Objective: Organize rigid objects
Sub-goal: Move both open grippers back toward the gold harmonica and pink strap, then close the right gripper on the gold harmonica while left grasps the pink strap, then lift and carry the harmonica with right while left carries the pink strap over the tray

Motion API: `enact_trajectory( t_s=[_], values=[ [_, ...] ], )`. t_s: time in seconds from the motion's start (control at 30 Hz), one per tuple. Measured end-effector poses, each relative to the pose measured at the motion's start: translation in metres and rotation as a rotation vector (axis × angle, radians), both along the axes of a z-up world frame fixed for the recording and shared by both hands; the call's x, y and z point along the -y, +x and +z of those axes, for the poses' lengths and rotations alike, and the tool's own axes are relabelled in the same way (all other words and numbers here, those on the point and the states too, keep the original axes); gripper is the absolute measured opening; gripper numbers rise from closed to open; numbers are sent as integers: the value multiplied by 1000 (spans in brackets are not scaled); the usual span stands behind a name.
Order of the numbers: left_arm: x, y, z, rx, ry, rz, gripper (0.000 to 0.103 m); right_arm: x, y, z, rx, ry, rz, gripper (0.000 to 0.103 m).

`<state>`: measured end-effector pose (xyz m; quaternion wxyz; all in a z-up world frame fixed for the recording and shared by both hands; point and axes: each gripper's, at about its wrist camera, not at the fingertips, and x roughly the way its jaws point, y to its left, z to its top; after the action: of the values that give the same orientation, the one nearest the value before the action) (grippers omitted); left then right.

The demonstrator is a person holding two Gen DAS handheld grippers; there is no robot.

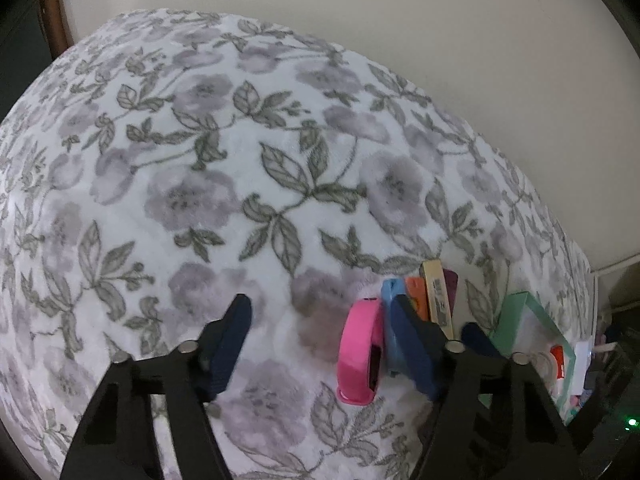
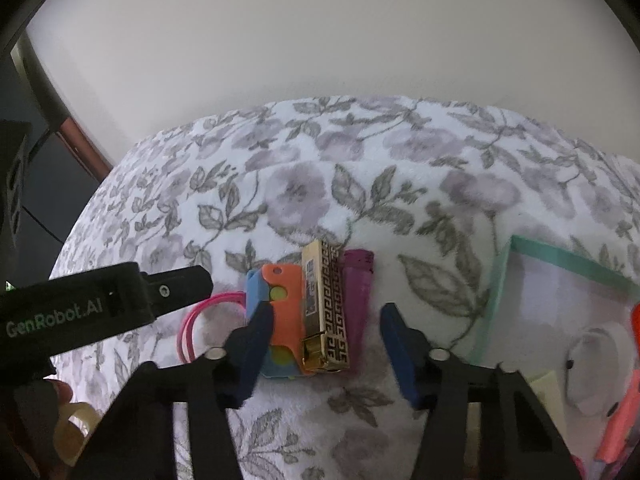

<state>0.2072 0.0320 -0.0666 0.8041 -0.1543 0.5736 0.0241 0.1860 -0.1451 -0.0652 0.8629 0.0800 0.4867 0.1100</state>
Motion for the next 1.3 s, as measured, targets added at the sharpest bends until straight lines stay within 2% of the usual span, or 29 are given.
enact_trajectory(
  t_s=[0.07, 0.13, 0.3, 0.33, 0.4, 0.73, 1.13, 1.2, 1.3],
  values=[
    [2, 1, -3, -9, -17, -13, 61, 1, 0, -2, 5, 22, -6, 50],
    [6, 1, -6, -19, -34, -30, 57, 2, 0, -3, 2, 44, -9, 42],
    [13, 1, -15, -36, -57, -52, 34, 4, 0, -3, 1, 61, -18, 28],
    [14, 0, -15, -35, -67, -54, 33, 4, 0, -3, 3, 56, -18, 28],
    [15, 0, -13, -27, -61, -61, 22, 5, -1, -4, 7, 60, -21, 26],
    [6, -1, -10, 2, -93, -39, 16, 7, -2, -3, 3, 87, -38, 26],
    [-7, -6, 24, 101, -102, 14, 15, 23, -5, 8, 14, 136, -59, 25],
    [-8, -6, 30, 116, -103, 18, 15, 28, -7, 12, 21, 150, -65, 21],
    [-7, -7, 38, 139, -97, 15, 15, 33, -7, 18, 26, 154, -75, 20]
  ],
)
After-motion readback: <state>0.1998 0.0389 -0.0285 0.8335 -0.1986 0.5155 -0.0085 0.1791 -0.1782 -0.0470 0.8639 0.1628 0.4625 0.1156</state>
